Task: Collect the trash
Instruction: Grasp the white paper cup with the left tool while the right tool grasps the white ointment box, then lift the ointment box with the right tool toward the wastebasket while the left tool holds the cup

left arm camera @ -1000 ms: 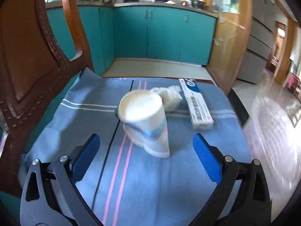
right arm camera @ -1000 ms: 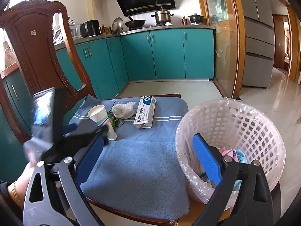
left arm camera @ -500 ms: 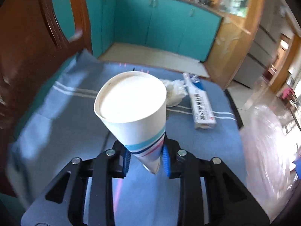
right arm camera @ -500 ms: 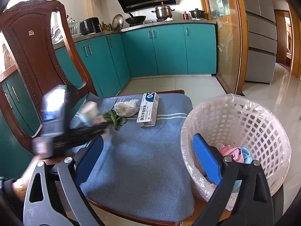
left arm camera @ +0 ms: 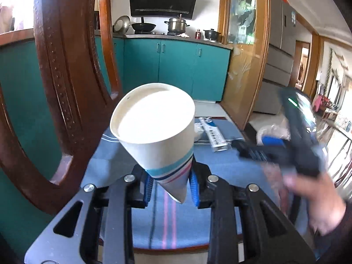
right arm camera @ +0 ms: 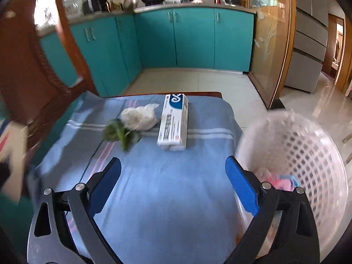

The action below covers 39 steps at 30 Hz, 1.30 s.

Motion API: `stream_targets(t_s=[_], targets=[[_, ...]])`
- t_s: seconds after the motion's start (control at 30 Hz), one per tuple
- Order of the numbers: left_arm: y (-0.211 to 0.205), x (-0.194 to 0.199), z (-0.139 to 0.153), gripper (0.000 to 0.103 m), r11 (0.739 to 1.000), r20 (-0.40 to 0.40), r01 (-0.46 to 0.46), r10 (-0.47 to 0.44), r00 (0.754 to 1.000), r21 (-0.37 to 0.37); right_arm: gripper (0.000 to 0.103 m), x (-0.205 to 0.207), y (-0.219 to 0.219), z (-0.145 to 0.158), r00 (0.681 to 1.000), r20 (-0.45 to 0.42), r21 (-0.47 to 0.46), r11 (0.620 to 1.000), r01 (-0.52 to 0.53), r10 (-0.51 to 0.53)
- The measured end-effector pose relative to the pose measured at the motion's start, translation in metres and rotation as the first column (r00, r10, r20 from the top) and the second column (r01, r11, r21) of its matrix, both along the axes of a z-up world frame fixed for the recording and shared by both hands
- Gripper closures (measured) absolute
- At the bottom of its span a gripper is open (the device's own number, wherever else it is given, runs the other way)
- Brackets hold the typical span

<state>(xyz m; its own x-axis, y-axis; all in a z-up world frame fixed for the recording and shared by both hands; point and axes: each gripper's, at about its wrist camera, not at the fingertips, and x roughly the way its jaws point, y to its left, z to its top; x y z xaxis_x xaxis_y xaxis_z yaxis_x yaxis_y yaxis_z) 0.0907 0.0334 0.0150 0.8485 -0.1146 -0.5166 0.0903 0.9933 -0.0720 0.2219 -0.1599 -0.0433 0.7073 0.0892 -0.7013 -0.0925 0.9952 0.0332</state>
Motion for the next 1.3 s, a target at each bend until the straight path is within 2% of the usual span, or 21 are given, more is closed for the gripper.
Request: stream_targets(t_s=[0.1,0.2,0.27,0.3,0.33,0.5,0.6,0.63,0.73,0.8,0.87,0.93,1.07,1.3], targets=[[0.011,0.011,-0.005,0.075,0.999,-0.031,-0.022,0.021,0.999,-0.040,0.020,0.055,0.017,-0.015,0.995,-0.096,-0.057,0.998,0.011,-0.017],[0.016,0.012,0.002,0.075,0.999,-0.017,-0.014,0.013,1.000,-0.048,0.028,0.097,0.031,-0.035,0.980,-0.195,-0.110,0.994,0.011,-0.033],[0.018,0.010,0.008,0.075,0.999,0.000,-0.007,0.007,1.000,-0.053,0.045,0.116,0.034,-0.055,0.959,-0.281,-0.115,0.993,0.010,-0.043],[0.021,0.010,0.008,0.075,0.998,0.004,-0.005,0.006,1.000,-0.057,0.060,0.122,0.033,-0.063,0.949,-0.312,-0.108,0.994,0.008,-0.042],[0.022,0.009,0.010,0.075,0.998,0.009,-0.003,0.004,1.000,-0.065,0.062,0.122,0.031,-0.066,0.949,-0.311,-0.114,0.993,0.016,-0.051],[0.024,0.015,0.013,0.075,0.997,0.012,0.011,-0.011,1.000,-0.077,0.063,0.091,0.011,-0.049,0.974,-0.221,-0.053,0.998,0.033,-0.044],[0.019,0.012,0.013,0.075,0.997,0.013,0.027,-0.026,1.000,-0.072,0.063,0.044,-0.001,-0.022,0.991,-0.134,0.002,1.000,0.008,-0.008],[0.017,0.010,0.013,0.074,0.997,0.012,0.032,-0.031,0.999,-0.070,0.063,0.017,-0.005,-0.009,0.995,-0.094,0.020,1.000,-0.012,0.014],[0.012,0.008,0.009,0.074,0.996,-0.007,0.045,-0.045,0.999,-0.075,0.063,-0.037,-0.012,0.013,0.998,-0.020,0.044,0.997,-0.058,0.059],[0.015,0.005,0.005,0.074,0.996,-0.016,0.050,-0.051,0.999,-0.068,0.063,-0.075,-0.015,0.021,0.997,0.019,0.076,0.994,-0.079,0.077],[0.012,0.004,0.002,0.074,0.996,-0.023,0.056,-0.057,0.998,-0.066,0.063,-0.093,-0.015,0.023,0.996,0.049,0.107,0.991,-0.084,0.079],[0.010,0.003,0.000,0.074,0.995,-0.034,0.065,-0.068,0.997,-0.077,0.063,-0.105,-0.016,0.022,0.993,0.074,0.133,0.986,-0.097,0.088],[0.001,-0.003,0.000,0.074,0.996,-0.025,0.076,-0.077,0.997,-0.048,0.063,-0.113,-0.011,0.022,0.985,0.109,0.102,0.984,-0.145,0.133],[-0.003,0.001,-0.008,0.074,0.998,-0.025,0.052,-0.053,0.998,-0.031,0.063,-0.115,-0.017,0.019,0.984,0.088,0.140,0.977,-0.164,0.152]])
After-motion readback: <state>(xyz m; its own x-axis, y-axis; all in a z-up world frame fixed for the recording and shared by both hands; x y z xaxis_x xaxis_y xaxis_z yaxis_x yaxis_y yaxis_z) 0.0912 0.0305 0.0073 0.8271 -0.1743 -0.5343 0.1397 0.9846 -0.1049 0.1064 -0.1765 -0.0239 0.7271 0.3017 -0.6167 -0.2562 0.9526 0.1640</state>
